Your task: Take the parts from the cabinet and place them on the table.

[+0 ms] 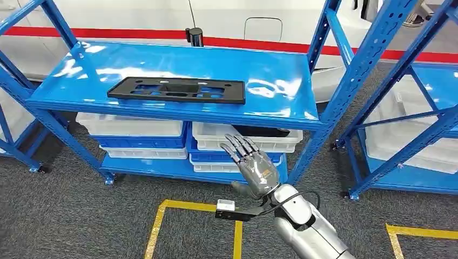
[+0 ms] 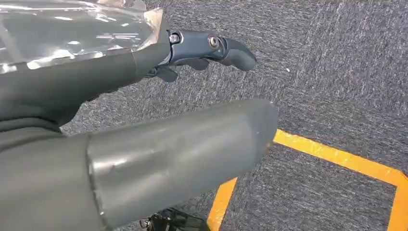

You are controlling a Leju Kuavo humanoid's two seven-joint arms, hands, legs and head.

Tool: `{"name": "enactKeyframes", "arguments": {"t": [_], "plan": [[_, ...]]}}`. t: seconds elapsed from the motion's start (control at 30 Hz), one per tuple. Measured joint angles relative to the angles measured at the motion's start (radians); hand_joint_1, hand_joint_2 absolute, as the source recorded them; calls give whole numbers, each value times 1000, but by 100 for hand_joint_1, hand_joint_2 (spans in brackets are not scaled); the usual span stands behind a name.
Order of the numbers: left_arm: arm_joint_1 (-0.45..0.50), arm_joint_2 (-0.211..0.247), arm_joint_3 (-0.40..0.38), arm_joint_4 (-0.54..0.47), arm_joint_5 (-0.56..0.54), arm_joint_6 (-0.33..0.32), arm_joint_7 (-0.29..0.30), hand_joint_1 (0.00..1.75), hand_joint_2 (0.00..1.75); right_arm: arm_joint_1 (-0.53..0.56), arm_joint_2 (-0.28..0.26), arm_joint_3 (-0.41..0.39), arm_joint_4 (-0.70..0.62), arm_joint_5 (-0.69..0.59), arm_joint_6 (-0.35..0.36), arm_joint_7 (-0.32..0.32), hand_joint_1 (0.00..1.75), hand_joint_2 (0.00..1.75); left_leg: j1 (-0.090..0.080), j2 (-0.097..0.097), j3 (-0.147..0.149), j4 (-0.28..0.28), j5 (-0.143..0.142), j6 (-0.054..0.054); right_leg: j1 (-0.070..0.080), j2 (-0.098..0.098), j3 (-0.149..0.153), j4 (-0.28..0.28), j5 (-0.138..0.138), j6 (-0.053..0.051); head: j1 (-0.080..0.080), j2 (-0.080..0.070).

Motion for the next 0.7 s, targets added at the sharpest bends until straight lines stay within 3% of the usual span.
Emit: {"name": "enactKeyframes", "arguments": {"t": [0.07, 0.13, 0.23, 0.27, 0.3, 0.33, 0.4, 0.43, 0.47, 0.5, 0.57, 0.6, 0.63, 0.67, 0.7], "plan": [[0, 0, 0, 0, 0, 1, 0, 0, 0, 1, 2, -6, 0, 3, 0, 0, 0, 175, 4, -2, -1, -7, -4, 14, 3, 1, 1, 19, 7, 12, 0, 0], [-1, -2, 0, 0, 0, 1, 0, 0, 0, -1, 5, -13, 0, 8, 0, 0, 0, 175, 11, 1, 17, -13, 0, 23, 3, 0, -38, 78, -23, 5, 3, 0], [0, -1, 0, 0, 0, 1, 0, 0, 0, 2, 9, -20, 0, 12, 0, -3, 0, 175, 11, 1, 16, -12, -2, 25, 1, 0, -168, 307, -101, -4, 7, 0], [1, -2, 0, 0, 0, 1, 0, 0, 0, 3, 9, -21, 1, 13, 0, -4, 0, 175, 11, 1, 17, -12, -3, 24, 1, 0, -195, 347, -109, -4, 8, 0], [3, -2, 0, 0, 0, 1, 0, 0, 0, 4, 9, -23, 3, 14, 0, -4, 0, 175, 12, -1, 22, -11, -8, 20, 0, 0, -207, 344, -95, 7, 7, 0], [4, -2, 0, 0, 0, 1, 0, 0, 0, 4, 9, -24, 3, 15, 0, -4, 0, 175, 15, -2, 28, -11, -13, 15, -1, -1, -189, 289, -63, 17, 8, 0], [4, -3, 0, 0, -1, 1, 0, 0, 0, 4, 10, -29, 3, 18, 0, -6, 0, 175, 21, -3, 50, -9, -30, 1, -7, -6, -105, 90, 40, 42, 9, 0], [4, -3, 0, 0, -4, 1, 1, 0, 0, 4, 10, -31, 5, 19, -1, -6, 0, 175, 21, -2, 50, -9, -39, -7, -5, -11, -87, 39, 53, 39, 10, 0], [2, -2, 0, 0, -6, 2, 1, 0, 0, 3, 10, -32, 7, 20, -2, -6, 0, 175, 19, -2, 53, -8, -43, -14, 5, -12, -92, 31, 15, 8, 10, 0], [1, -2, 0, 0, -8, 2, 1, 0, 0, 5, 11, -33, 7, 21, -4, -8, 0, 175, 19, 0, 47, -9, -50, -22, 12, -12, -80, 34, 27, -5, 8, 0], [3, -2, 0, 1, -9, 3, 3, 0, 0, 9, 12, -38, 8, 23, -5, -10, 0, 175, 23, 2, 60, 0, -50, -33, 9, -6, -78, 33, 22, -31, 5, 0], [1, 0, 0, 0, -9, 3, 3, 0, 0, 11, 17, -39, 8, 26, -6, -11, 0, 175, 28, 4, 44, 25, -51, -37, 0, -1, -58, 29, 19, -41, 3, 0], [-2, -2, 0, 0, -9, 3, 3, 0, 0, 10, 17, -43, 8, 26, -7, -11, 0, 175, 30, 2, 24, 73, -44, -41, 1, -3, -46, 28, 13, -50, 5, 0], [-3, -3, 0, 1, -9, 3, 3, 0, 0, 8, 22, -44, 8, 27, -9, -11, 0, 175, 32, 1, -25, 149, -45, -46, 3, -3, -38, 28, 4, -60, -1, 0], [-4, -3, 0, 1, -9, 3, 3, 0, 0, 9, 25, -44, 8, 30, -10, -11, 0, 175, 34, 1, -84, 228, -66, -52, 4, -2, -30, 27, -6, -62, -2, 0]]}}
